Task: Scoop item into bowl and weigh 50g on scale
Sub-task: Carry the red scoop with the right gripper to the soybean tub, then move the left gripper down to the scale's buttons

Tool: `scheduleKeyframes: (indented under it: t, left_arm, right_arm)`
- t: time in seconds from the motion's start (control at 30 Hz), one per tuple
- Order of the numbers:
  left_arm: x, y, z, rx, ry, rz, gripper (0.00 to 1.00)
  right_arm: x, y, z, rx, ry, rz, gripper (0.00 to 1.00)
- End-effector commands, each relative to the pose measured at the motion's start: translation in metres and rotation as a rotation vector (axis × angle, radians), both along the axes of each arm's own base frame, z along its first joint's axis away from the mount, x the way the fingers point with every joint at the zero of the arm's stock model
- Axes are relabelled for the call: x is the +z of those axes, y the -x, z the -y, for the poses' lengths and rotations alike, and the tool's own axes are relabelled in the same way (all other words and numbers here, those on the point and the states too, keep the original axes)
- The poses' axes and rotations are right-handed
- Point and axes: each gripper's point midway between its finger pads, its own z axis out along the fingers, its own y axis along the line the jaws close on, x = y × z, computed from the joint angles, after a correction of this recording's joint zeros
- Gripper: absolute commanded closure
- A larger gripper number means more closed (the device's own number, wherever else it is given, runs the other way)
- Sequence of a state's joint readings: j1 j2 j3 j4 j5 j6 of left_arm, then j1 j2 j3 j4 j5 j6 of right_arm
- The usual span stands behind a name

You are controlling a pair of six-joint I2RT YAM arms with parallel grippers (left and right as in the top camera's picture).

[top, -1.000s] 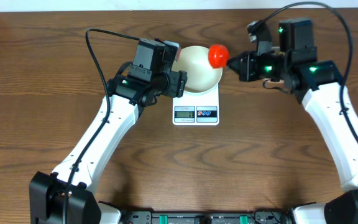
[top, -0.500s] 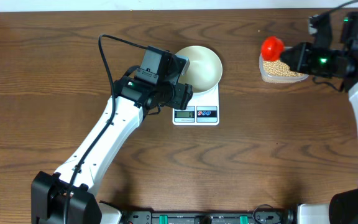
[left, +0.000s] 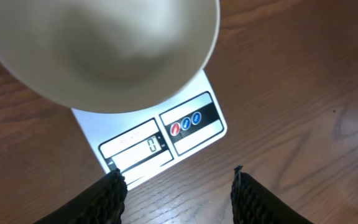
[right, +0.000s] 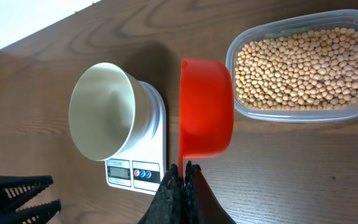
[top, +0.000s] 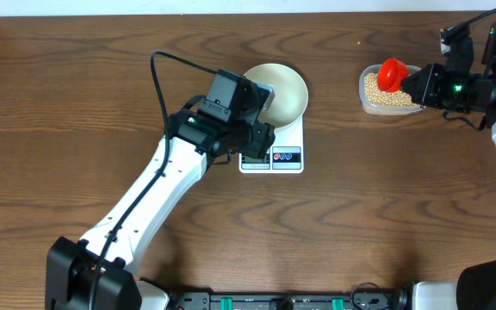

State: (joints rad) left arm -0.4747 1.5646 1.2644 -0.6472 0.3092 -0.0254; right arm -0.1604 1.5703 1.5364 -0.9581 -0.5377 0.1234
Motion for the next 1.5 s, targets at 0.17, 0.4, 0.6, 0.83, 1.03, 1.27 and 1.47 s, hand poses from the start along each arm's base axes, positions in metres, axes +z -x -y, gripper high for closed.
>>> scheduleKeyframes:
  t: [0.17,0.4,0.6,0.83,1.03,1.27,1.47]
  left_arm:
    - [-0.004,0.007,0.008,-0.005,-0.003,-0.019,0.5]
    - [-0.023,0.025,0.028,-0.012,-0.025,-0.081,0.78]
    - [-0.051,0.029,0.034,0.004,-0.103,-0.119,0.92]
    - [-0.083,0.03,0.04,-0.011,-0.146,-0.17,0.93]
    - [-0.1,0.016,0.04,0.012,-0.182,-0.143,0.92]
    - [-0.112,0.007,0.037,0.03,-0.214,-0.121,0.93]
    - [-0.118,0.006,0.038,0.03,-0.22,-0.127,0.93]
  right_arm:
    - [0.014,0.001,0.004,0.007,0.032,0.047,0.99]
    - [0.013,0.003,0.003,0.008,0.031,0.038,0.99]
    - [0.012,0.004,0.004,0.007,0.032,0.032,0.99]
    - [0.011,0.005,0.003,0.007,0.031,0.026,0.99]
    - [0.011,0.005,0.003,0.006,0.031,0.025,0.99]
    - [0.01,0.005,0.004,0.004,0.036,0.021,0.99]
    - [0.008,0.006,0.006,-0.004,0.046,0.011,0.99]
